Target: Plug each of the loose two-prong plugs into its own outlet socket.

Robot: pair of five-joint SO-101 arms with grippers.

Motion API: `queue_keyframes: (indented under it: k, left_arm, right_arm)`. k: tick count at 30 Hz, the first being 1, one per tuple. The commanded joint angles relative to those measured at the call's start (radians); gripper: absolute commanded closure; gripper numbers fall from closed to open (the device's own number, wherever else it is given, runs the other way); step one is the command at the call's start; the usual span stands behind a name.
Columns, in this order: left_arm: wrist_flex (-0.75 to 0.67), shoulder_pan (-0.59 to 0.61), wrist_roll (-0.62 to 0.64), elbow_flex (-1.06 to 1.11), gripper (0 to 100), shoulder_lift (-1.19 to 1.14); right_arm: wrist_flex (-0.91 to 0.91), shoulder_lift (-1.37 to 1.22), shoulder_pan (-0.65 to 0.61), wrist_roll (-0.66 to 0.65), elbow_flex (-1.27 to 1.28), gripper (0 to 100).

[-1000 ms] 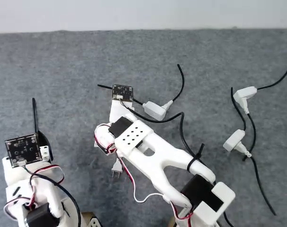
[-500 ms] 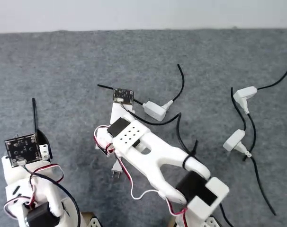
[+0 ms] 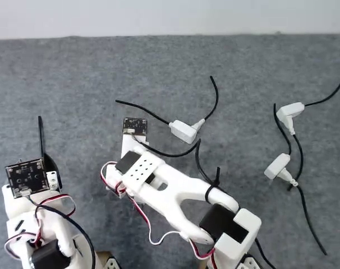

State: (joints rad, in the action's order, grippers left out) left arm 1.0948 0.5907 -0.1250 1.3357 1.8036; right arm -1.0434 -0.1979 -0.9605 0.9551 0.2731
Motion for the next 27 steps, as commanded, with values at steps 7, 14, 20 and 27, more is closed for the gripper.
queue_keyframes:
  k: [7,14,20,27]
  left_arm:
    - [-0.029,0.011,0.009,-0.007,81,0.017]
    - [-0.029,0.011,0.009,-0.007,81,0.017]
    - [-0.029,0.011,0.009,-0.007,81,0.017]
    - [-0.029,0.011,0.009,-0.007,81,0.017]
  right_arm:
    - [0.004,0.001,-0.002,0.049,-0.051,70.6]
    - [0.008,0.001,0.002,0.049,-0.037,70.6]
    - [0.005,0.001,0.042,0.051,-0.037,70.7]
    - [0.004,0.001,0.045,0.051,-0.035,70.7]
